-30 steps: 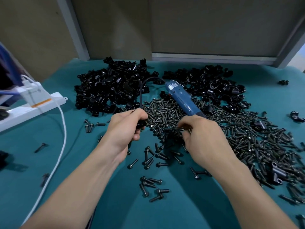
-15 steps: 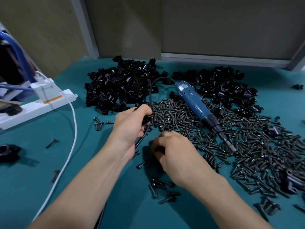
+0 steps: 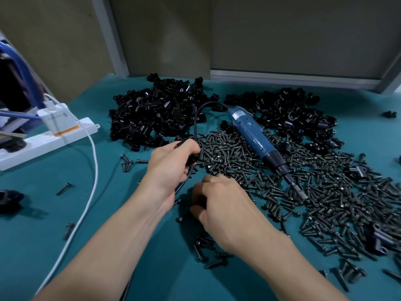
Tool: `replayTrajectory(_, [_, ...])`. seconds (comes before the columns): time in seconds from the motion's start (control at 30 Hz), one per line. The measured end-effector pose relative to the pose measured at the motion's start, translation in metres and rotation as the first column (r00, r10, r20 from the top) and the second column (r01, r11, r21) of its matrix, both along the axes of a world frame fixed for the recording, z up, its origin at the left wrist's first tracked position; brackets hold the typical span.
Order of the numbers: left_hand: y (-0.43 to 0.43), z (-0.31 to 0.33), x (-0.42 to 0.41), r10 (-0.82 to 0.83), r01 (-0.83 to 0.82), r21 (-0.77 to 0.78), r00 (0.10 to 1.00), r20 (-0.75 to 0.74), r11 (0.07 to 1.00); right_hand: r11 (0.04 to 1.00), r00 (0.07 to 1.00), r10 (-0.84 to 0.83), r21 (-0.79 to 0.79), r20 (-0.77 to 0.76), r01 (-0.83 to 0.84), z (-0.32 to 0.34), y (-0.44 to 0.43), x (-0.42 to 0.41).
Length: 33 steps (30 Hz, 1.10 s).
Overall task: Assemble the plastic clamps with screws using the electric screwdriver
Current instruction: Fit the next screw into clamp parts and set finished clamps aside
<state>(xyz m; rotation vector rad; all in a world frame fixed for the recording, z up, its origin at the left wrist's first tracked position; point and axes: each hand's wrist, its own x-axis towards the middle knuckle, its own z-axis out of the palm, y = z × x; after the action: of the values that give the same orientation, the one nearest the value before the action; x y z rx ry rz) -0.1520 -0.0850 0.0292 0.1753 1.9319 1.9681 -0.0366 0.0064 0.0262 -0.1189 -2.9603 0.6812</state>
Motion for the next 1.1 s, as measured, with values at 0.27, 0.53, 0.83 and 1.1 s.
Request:
replayTrajectory(0.27, [0.002, -0.005, 0.007, -0.140, 0.131, -0.096, 0.986, -0.088, 0.987, 0.840, 0.897, -0.420, -0.433, -0.140, 0.326, 0.008, 0.049, 0.007])
replayTrajectory(0.53, [0.004, -0.007, 0.019, -0.374, 0.328, -0.203, 0.892, -0.253, 0.922, 0.485, 0.893, -0.421, -0.871, -0.159, 0.074, 0.011, 0.071, 0.012])
replayTrajectory(0.83, [0.003, -0.003, 0.019, -0.487, 0.475, -0.116, 0.825, -0.286, 0.872, 0.518, 0.898, -0.395, -0.855, -0.195, 0.042, 0.008, 0.066, 0.008])
replayTrajectory(1.1, [0.003, -0.006, 0.020, -0.498, 0.461, -0.189, 0.797, -0.342, 0.867, 0.514, 0.893, -0.418, -0.854, -0.167, 0.081, 0.000, 0.067, 0.006])
